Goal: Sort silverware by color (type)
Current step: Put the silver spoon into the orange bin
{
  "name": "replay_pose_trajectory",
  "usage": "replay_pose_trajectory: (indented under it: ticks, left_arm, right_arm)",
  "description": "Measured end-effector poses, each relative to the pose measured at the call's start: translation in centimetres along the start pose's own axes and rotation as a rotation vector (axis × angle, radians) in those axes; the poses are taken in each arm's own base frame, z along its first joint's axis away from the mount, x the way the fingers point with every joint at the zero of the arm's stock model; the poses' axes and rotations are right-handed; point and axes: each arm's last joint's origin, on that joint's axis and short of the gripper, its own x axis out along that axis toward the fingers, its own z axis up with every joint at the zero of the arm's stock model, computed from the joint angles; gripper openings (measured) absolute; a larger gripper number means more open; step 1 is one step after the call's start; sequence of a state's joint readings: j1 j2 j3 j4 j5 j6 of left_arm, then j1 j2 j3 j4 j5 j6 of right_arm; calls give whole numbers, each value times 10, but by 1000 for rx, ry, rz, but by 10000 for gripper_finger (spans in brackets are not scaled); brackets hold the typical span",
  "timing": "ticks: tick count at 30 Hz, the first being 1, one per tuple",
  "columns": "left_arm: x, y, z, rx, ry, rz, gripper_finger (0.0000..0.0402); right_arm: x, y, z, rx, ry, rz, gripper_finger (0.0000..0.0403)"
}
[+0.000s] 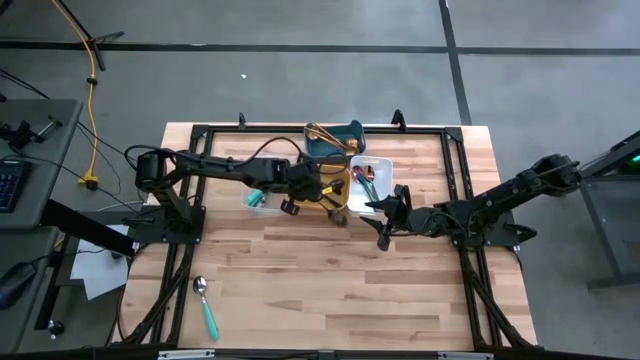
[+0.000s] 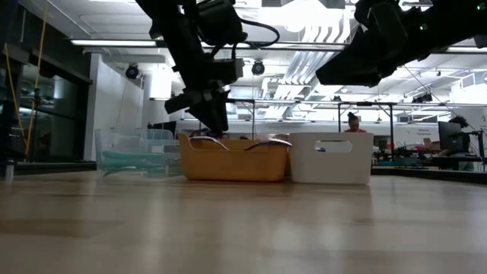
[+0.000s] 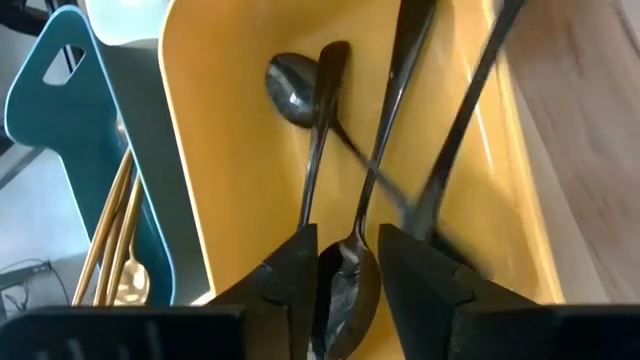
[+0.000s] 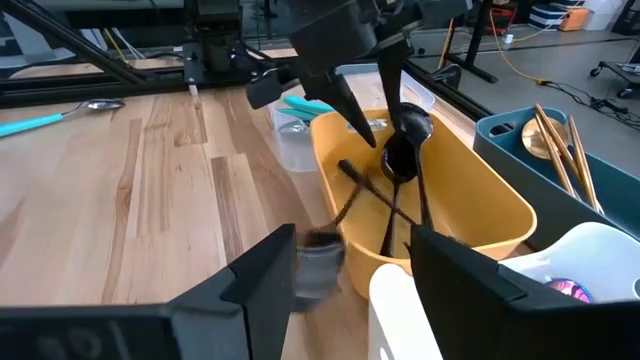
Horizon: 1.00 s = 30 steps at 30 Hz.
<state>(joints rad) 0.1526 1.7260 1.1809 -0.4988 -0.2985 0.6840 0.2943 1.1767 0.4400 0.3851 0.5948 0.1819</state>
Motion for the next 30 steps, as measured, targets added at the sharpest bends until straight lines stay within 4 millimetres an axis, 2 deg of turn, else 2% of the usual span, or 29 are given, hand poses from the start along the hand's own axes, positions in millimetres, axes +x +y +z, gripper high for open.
replay_pose_trajectory:
  ticks: [7, 18, 22, 26, 30]
  left_arm:
    - [0, 0, 0, -2, 13, 15, 126]
    - [-2, -5, 4, -2, 3, 14, 131]
    - [-10, -24, 20, -15, -65, -43, 131]
    - [-19, -53, 36, -50, -123, -62, 131]
    - [-24, -83, 54, -64, -208, 39, 131]
  right_arm:
    - [0, 0, 0, 0, 0, 0, 190]
    - [0, 0, 0, 0, 0, 0, 190]
    - [0, 0, 0, 0, 0, 0, 190]
    - [0, 0, 0, 0, 0, 0, 190]
    - [0, 0, 0, 0, 0, 0, 190]
